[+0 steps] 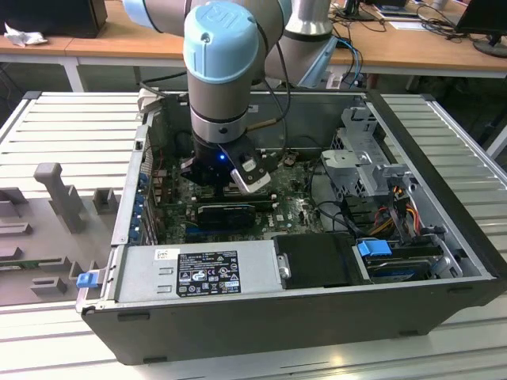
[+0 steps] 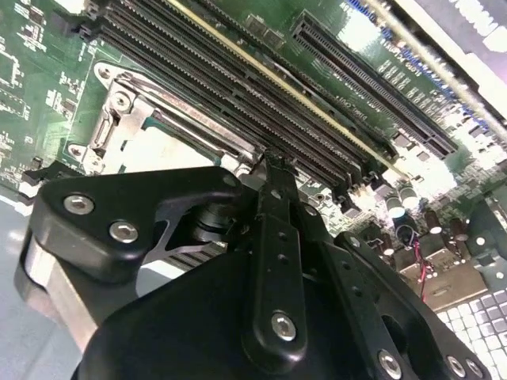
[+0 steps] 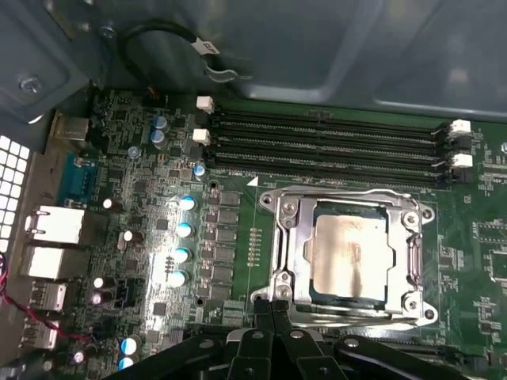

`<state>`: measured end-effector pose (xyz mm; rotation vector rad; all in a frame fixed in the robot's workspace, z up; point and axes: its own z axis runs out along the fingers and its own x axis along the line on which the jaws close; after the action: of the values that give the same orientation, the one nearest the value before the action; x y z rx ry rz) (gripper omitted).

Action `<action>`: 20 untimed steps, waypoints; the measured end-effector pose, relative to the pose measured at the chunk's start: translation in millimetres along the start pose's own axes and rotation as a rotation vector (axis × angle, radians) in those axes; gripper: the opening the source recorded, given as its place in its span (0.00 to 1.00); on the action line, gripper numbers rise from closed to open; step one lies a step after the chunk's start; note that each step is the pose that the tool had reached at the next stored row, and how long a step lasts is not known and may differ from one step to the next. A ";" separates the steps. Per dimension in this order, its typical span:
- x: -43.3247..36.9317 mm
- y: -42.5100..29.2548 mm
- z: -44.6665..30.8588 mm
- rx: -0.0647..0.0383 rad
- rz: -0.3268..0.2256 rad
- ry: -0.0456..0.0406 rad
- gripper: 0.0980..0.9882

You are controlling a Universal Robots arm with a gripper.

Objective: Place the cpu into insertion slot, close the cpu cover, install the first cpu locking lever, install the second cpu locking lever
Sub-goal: 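Install the second cpu locking lever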

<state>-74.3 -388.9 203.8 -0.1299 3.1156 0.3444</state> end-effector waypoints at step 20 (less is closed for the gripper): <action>4.1 6.5 -27.7 -0.034 0.000 -0.0028 0.01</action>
<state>-78.9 -389.0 232.2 -0.1297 3.1079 0.3968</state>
